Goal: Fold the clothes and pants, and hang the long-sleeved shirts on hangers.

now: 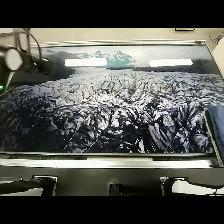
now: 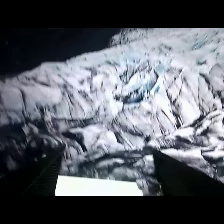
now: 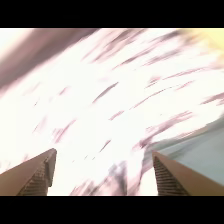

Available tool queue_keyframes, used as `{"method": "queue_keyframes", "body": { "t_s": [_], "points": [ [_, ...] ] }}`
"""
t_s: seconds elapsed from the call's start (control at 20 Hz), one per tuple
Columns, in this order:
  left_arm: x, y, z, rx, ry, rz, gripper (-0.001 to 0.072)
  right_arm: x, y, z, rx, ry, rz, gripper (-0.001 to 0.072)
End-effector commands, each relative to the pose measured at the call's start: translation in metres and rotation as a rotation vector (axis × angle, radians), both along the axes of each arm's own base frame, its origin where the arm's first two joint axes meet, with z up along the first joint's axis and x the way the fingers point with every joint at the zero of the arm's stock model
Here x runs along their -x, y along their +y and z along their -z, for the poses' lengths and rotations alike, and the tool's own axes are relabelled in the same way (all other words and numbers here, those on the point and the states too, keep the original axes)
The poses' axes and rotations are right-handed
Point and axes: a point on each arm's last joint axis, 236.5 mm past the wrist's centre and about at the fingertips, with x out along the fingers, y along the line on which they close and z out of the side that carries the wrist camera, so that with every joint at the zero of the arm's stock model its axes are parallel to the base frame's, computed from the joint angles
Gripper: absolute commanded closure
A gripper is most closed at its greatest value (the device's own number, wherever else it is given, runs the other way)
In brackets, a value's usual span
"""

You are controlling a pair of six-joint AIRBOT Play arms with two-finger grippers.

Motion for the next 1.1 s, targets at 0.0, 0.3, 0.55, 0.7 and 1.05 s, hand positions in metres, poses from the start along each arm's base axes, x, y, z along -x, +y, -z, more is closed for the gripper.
{"method": "queue_keyframes", "body": {
  "t_s": [0.0,0.3,0.55,0.7,1.05],
  "points": [
    [0.062,-0.014,0.096,0.062,0.44,-0.075,-0.0007,0.014,0.164,0.108,-0.094,0.462,-0.331,0.0021],
    [0.093,-0.036,0.134,0.191,0.392,-0.018,-0.0007,0.045,0.236,0.181,-0.164,0.651,-0.456,0.004],
    [0.091,-0.03,0.137,0.182,0.395,-0.029,-0.0007,0.046,0.221,0.179,-0.097,0.655,-0.443,0.0039],
    [0.091,-0.031,0.137,0.182,0.395,-0.028,-0.0007,0.045,0.221,0.179,-0.099,0.652,-0.443,0.0039],
    [0.091,-0.031,0.137,0.181,0.396,-0.028,-0.0007,0.045,0.221,0.179,-0.099,0.652,-0.443,0.0039]
  ]
}}
